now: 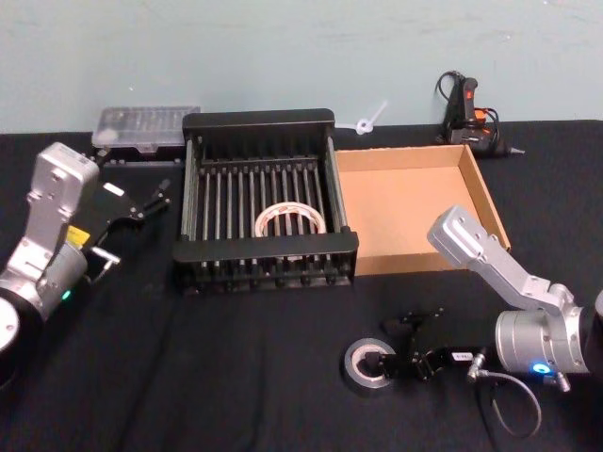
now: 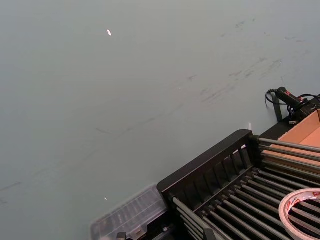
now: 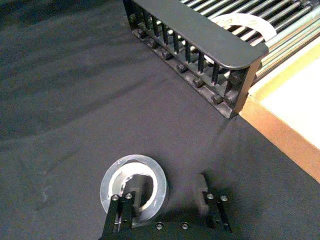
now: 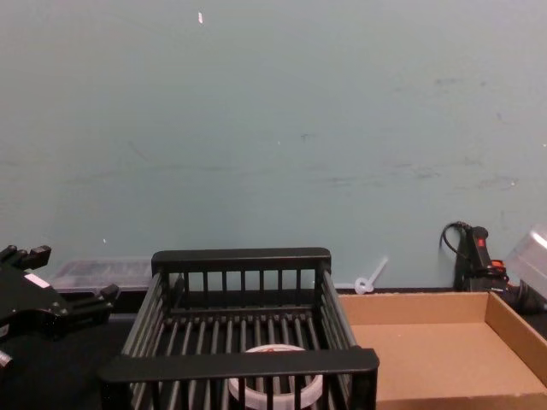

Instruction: Pick up the white tape and place it into the black box , Pick up the silver tape and place it into the brown box.

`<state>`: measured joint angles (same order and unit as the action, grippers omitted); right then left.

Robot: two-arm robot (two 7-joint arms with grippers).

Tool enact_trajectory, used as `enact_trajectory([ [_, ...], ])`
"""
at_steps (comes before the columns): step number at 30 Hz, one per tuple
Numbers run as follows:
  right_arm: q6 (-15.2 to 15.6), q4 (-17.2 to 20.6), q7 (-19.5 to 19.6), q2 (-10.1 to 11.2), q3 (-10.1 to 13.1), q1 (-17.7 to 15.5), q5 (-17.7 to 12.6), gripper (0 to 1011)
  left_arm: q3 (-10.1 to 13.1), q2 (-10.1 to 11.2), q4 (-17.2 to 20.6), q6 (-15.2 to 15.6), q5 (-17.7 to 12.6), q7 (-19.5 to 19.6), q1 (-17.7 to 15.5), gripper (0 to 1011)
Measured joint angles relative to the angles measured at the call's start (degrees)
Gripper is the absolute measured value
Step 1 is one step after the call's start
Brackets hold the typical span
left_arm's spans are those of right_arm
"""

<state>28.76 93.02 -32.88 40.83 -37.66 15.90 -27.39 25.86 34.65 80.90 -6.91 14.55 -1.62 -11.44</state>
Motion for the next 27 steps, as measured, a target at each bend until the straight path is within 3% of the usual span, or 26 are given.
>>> enact_trajectory([
  [7, 0.00, 0.02, 0.00, 0.00, 0.00, 0.00, -0.03, 447, 0.00, 0.00, 0.00, 0.00, 0.00, 0.00, 0.00, 1001],
  [9, 0.00, 0.02, -0.01, 0.00, 0.00, 0.00, -0.03, 419, 0.00, 0.00, 0.00, 0.00, 0.00, 0.00, 0.00, 1001],
  [13, 0.00, 0.03, -0.01, 0.00, 0.00, 0.00, -0.03, 243, 0.00, 0.00, 0.00, 0.00, 0.00, 0.00, 0.00, 1001],
  [16, 0.00, 0.03, 0.00, 0.00, 0.00, 0.00, -0.03, 183, 0.00, 0.00, 0.00, 0.00, 0.00, 0.00, 0.00, 1001],
  [27, 0.00, 0.03, 0.00, 0.00, 0.00, 0.00, -0.03, 173, 0.00, 0.00, 0.00, 0.00, 0.00, 0.00, 0.00, 1001],
])
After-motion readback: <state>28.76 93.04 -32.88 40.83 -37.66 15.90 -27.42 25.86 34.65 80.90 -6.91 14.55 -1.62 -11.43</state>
